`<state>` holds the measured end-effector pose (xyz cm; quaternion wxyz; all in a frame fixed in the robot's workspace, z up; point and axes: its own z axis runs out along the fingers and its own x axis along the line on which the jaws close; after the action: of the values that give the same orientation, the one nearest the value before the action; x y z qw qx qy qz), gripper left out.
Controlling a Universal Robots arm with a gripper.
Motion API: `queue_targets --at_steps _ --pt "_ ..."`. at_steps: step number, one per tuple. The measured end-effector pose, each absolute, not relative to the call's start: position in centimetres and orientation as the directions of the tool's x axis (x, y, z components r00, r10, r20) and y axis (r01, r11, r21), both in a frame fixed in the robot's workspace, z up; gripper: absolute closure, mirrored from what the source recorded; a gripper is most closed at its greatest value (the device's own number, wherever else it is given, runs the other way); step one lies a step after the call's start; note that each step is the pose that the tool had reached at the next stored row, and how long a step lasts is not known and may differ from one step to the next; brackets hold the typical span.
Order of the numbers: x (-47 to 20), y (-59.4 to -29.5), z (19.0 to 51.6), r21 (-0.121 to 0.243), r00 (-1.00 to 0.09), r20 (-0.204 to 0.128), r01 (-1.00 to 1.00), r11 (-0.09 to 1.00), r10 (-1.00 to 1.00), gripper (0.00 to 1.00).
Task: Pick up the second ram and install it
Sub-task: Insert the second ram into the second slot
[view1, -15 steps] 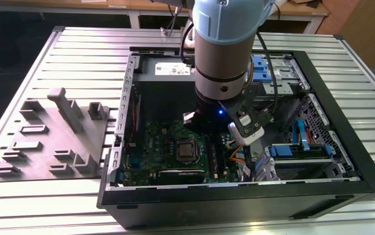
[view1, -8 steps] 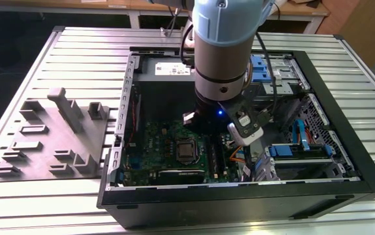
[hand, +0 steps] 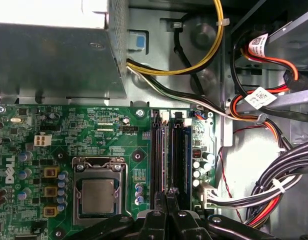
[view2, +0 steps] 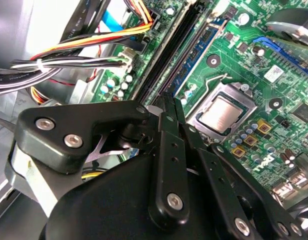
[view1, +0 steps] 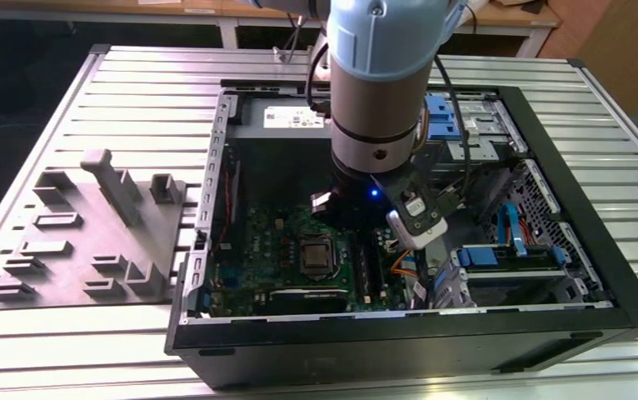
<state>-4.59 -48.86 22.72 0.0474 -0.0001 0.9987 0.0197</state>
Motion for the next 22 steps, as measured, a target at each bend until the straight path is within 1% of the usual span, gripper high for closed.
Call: queue_targets --at_steps 12,22 --pt "-4.59 -48.87 22.64 0.039 -0.996 -0.095 -0.001 0.999 0.003 0.89" --pt "-4.52 -48.87 22.57 0.039 -0.995 -0.095 0.040 0.998 0.044 0.89"
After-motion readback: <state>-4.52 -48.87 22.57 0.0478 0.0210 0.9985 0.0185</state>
